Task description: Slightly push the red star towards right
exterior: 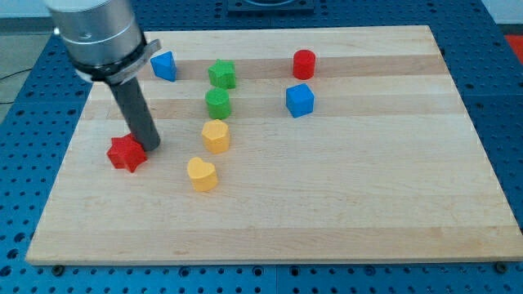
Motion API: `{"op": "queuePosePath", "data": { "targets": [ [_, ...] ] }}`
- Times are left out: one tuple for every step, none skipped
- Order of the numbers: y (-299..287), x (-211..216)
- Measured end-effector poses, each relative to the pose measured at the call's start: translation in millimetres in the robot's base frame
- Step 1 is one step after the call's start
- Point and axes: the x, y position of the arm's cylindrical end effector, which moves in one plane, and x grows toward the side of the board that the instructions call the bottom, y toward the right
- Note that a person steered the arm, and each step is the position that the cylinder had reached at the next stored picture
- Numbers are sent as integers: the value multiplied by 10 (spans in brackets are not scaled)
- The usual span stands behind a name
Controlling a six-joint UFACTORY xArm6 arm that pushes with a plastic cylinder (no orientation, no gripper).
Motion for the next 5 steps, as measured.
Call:
{"op": "queuePosePath", "data": {
  "targets": [
    [-225, -363],
    [-819, 16],
    [-932, 363],
    [-230, 362],
    [-324, 357]
  ]
}}
